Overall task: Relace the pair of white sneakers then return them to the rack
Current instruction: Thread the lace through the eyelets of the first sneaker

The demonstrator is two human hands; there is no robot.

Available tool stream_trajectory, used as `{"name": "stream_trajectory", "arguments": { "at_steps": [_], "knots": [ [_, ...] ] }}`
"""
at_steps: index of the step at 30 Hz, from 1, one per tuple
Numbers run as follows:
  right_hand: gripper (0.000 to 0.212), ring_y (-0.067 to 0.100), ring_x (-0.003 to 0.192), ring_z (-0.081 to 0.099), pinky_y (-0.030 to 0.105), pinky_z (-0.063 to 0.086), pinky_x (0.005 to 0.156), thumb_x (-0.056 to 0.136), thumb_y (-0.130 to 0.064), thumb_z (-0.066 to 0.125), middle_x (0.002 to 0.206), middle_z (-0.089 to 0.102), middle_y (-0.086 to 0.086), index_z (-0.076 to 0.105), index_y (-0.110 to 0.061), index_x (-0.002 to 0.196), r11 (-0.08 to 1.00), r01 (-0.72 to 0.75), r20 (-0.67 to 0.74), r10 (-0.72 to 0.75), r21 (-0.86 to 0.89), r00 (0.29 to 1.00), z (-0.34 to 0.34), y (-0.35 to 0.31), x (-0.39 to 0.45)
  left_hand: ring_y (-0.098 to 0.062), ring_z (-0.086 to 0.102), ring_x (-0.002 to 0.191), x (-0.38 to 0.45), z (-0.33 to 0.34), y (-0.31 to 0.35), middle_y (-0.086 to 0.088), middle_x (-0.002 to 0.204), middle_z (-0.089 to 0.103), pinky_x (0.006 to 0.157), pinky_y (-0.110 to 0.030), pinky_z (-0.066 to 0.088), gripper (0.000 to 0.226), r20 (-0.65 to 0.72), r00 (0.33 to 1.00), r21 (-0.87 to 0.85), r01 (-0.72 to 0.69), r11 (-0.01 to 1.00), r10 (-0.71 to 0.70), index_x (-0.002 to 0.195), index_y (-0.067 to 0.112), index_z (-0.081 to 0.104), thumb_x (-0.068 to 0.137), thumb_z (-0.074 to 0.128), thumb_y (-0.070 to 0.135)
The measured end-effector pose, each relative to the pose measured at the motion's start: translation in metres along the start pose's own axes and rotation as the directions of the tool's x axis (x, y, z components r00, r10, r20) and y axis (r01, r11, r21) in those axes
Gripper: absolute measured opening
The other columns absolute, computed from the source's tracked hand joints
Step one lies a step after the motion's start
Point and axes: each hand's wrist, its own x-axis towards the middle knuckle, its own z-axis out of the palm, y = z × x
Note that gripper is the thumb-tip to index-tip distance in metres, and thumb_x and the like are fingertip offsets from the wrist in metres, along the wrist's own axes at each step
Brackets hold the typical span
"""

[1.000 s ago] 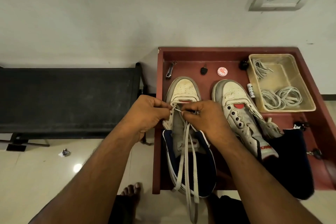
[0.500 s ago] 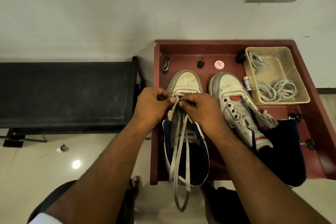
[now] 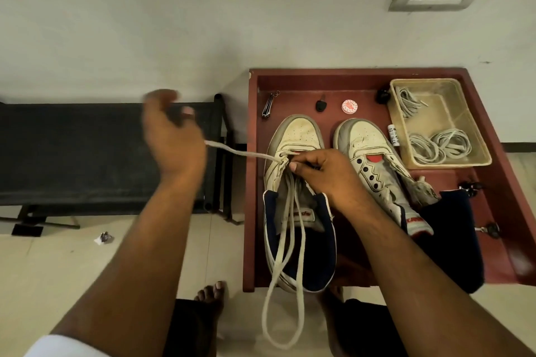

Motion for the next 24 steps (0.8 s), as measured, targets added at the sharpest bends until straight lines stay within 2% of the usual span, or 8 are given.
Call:
{"name": "stream_trajectory", "arguments": {
  "at_steps": [3,7,11,13,15,18,20,24],
  "knots": [
    [0.012,-0.001,0.082,0.067,0.018,0.051,0.078,0.088,-0.018,0.07,0.081,0.069,-0.018,0.077,-0.019,0.098,1.0,-0.006,-0.002,0.006,0.013,1.0,0.0,0.0,0.001,-0.006,0.061,0.05,-0.037,0.024,0.015,0.004,0.107,0.066,0.046,-0.021,0.052,0.025,0.626,0.764,0.191,0.044,0.98,-0.157,0.12,0.019,0.063,0.097,0.058,0.011],
    [0.011,0.001,0.083,0.068,0.016,0.05,0.077,0.087,-0.016,0.071,0.083,0.07,-0.015,0.077,-0.019,0.096,1.0,0.004,0.005,-0.004,0.025,1.0,-0.002,0.0,0.001,-0.009,0.065,0.068,-0.042,0.025,0.013,0.002,0.081,0.069,0.063,-0.023,0.055,0.008,0.738,0.662,0.318,-0.166,0.933,-0.133,0.094,0.016,0.073,0.091,0.068,0.021],
    [0.012,0.004,0.083,0.068,0.015,0.05,0.076,0.084,-0.011,0.073,0.086,0.073,-0.008,0.077,-0.016,0.095,0.998,0.0,0.028,-0.002,0.06,1.0,-0.004,-0.001,0.0,-0.008,0.059,0.078,0.004,0.003,0.0,-0.001,0.09,0.067,0.074,-0.025,0.053,0.012,0.123,0.988,0.186,0.069,0.98,-0.093,0.1,0.013,0.072,0.095,0.061,0.017],
    [0.015,0.001,0.08,0.067,0.011,0.049,0.074,0.082,-0.006,0.074,0.085,0.072,-0.008,0.076,-0.019,0.089,0.994,0.002,0.028,-0.005,0.11,1.0,-0.006,-0.002,-0.001,-0.01,0.055,0.084,0.028,-0.016,-0.007,-0.009,0.101,0.063,0.084,-0.027,0.051,0.02,-0.313,0.944,0.01,0.113,0.993,-0.105,0.105,0.003,0.067,0.096,0.057,0.017],
    [0.027,-0.001,0.079,0.067,0.01,0.05,0.074,0.079,0.001,0.075,0.084,0.072,-0.01,0.073,-0.025,0.083,0.983,0.016,0.009,-0.018,0.185,1.0,-0.008,-0.004,-0.003,-0.006,0.051,0.087,0.024,-0.019,-0.002,-0.005,0.111,0.053,0.084,-0.012,0.045,0.021,-0.391,0.92,0.062,0.035,0.997,-0.008,0.112,0.002,0.061,0.095,0.054,0.012],
    [0.034,-0.009,0.07,0.062,0.007,0.047,0.067,0.077,0.007,0.074,0.082,0.068,-0.013,0.07,-0.026,0.079,0.985,0.054,-0.074,-0.042,0.166,0.996,-0.007,-0.005,-0.001,-0.007,0.063,0.079,-0.009,0.008,0.013,0.009,0.116,0.06,0.076,-0.02,0.055,0.029,0.187,0.976,0.055,-0.12,0.991,0.108,0.121,0.018,0.059,0.095,0.056,0.006],
    [0.032,-0.011,0.063,0.055,0.006,0.041,0.06,0.074,0.004,0.077,0.08,0.06,-0.014,0.068,-0.027,0.074,0.996,0.075,-0.142,-0.067,0.055,0.988,-0.007,-0.003,0.001,-0.007,0.066,0.068,-0.035,0.025,0.018,0.003,0.112,0.067,0.061,-0.021,0.058,0.03,0.632,0.772,0.121,-0.009,0.993,-0.07,0.122,0.021,0.063,0.096,0.058,0.007],
    [0.026,0.001,0.063,0.048,0.013,0.041,0.059,0.067,-0.017,0.087,0.076,0.052,-0.007,0.064,-0.028,0.066,0.999,0.03,-0.159,-0.036,-0.04,0.987,-0.007,0.002,0.001,-0.006,0.066,0.074,-0.043,0.031,0.012,0.005,0.085,0.071,0.066,-0.017,0.054,0.011,0.754,0.643,0.281,-0.126,0.951,-0.137,0.098,0.017,0.074,0.087,0.073,0.017]
  ]
}}
